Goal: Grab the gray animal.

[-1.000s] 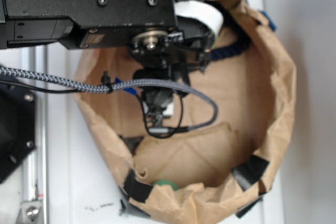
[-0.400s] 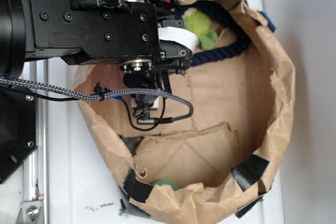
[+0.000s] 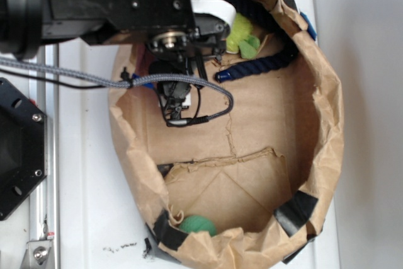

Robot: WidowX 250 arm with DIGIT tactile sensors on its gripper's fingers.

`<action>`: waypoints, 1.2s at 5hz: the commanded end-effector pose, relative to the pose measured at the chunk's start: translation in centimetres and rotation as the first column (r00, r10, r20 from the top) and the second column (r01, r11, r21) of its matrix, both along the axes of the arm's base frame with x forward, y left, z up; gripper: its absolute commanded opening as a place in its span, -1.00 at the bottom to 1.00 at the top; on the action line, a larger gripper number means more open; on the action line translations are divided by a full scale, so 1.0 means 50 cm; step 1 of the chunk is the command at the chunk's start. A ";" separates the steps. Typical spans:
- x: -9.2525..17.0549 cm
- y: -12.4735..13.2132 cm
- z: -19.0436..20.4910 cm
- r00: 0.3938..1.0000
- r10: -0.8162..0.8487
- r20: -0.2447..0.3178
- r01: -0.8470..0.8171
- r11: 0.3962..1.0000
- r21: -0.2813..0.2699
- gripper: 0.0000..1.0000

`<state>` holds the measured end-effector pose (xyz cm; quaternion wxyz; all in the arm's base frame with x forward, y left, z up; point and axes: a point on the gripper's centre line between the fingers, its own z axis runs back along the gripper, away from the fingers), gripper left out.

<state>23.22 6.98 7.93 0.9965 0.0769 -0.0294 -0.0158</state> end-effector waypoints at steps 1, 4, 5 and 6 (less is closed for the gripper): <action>0.005 0.043 0.036 0.979 0.180 0.095 -0.184 0.982 0.030 1.00; -0.001 0.042 0.025 0.982 0.180 0.060 -0.182 0.983 0.033 1.00; -0.001 0.042 0.025 0.982 0.180 0.060 -0.182 0.983 0.033 1.00; -0.001 0.042 0.025 0.982 0.180 0.060 -0.182 0.983 0.033 1.00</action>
